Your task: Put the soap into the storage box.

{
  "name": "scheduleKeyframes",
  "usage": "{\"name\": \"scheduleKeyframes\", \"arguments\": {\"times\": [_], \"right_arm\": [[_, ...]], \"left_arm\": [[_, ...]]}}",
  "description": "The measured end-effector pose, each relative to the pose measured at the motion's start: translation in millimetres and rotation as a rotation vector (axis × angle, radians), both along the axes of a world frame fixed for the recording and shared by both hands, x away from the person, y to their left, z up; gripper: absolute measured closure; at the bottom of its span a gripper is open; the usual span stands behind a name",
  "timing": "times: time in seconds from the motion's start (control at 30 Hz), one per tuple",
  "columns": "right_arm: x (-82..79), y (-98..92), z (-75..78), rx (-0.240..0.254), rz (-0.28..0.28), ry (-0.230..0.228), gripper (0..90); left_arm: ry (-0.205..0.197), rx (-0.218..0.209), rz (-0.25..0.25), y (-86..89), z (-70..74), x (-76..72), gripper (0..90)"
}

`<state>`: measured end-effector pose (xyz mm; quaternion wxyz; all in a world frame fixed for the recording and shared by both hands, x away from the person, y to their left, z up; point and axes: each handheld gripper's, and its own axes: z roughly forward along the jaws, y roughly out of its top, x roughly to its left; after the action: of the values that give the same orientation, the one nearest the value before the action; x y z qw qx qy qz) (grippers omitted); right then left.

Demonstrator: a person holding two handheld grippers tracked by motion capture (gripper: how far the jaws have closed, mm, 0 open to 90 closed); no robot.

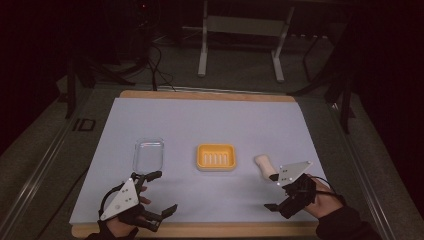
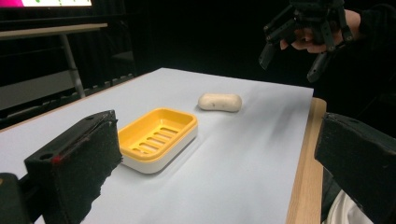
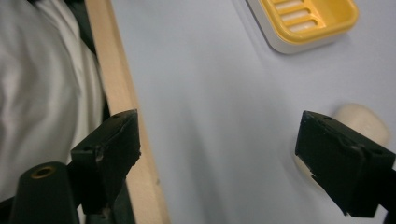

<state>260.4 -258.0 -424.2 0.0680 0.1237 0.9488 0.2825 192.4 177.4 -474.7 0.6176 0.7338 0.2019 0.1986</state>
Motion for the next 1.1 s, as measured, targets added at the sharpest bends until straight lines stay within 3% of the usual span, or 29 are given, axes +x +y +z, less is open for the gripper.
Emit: {"name": "scheduleKeyframes", "arguments": {"times": [0.3,0.4,0.73,0.8,1.1], "right_arm": [[4.8,3.5,-14.1,-0.189,-0.045,0.061,14.4],[6.9,3.3,-15.8,-0.208,-0.061,0.075,14.4],[13.6,3.8,-21.1,-0.34,-0.158,0.133,14.5],[14.5,3.3,-21.7,-0.346,-0.169,0.137,14.4],[20.3,-1.9,-27.6,-0.444,-0.276,0.212,14.8]], "left_arm": [[0.001,0.007,-0.002,-0.5,-0.4,-0.1,0.5],[0.0,0.012,-0.001,-0.5,-0.4,0.2,0.5],[0.006,0.017,0.001,-1.2,-1.1,0.8,0.5],[0.006,0.017,0.0,-1.2,-1.1,0.8,0.5],[0.01,0.023,-0.003,-1.7,-1.4,1.2,0.5]]}}
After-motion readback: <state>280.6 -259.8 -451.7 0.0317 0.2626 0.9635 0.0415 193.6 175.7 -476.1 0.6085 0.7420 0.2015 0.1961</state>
